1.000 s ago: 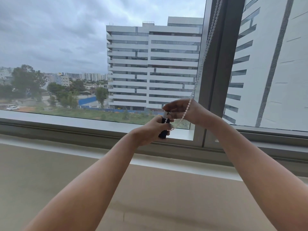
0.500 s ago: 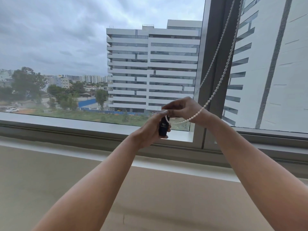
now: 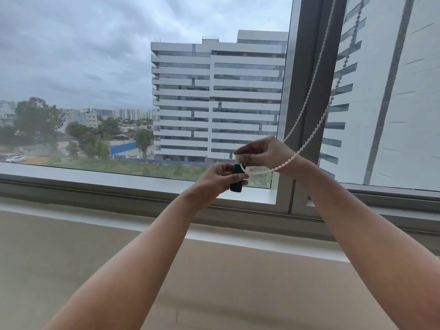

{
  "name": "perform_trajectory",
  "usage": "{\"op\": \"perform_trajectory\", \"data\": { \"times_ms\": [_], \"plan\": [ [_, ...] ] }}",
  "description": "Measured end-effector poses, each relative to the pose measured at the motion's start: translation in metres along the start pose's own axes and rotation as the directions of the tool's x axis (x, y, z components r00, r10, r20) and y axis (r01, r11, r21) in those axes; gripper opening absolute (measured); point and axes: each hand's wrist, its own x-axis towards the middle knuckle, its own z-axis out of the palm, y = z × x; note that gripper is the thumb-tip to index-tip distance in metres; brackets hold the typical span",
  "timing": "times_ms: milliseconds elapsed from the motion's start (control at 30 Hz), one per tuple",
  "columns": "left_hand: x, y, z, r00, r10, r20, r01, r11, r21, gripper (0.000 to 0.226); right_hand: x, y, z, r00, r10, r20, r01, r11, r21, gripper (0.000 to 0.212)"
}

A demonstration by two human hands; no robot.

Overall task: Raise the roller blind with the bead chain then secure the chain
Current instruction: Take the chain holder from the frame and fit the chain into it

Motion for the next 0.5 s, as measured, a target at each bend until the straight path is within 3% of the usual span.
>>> {"op": "perform_trajectory", "data": {
  "times_ms": [167,333,500],
  "plan": [
    [-0.001,0.003,-0.001,0.998,-0.005,-0.07,0.006,1.0,0.002,0.011,0.0,-0.005,0.003,0.998,0.034,-0.044,-0.032,0.998,0.045,0.026],
    [-0.001,0.007,0.001,0.996,0.006,-0.087,-0.007,1.0,-0.017,0.009,-0.001,-0.01,0.004,0.995,0.045,-0.093,-0.046,0.999,-0.003,0.026],
    [0.001,0.004,0.004,0.98,0.036,-0.195,-0.039,0.999,-0.008,0.013,0.003,-0.012,0.009,0.983,0.051,-0.179,-0.069,0.993,-0.1,0.023]
  ]
}}
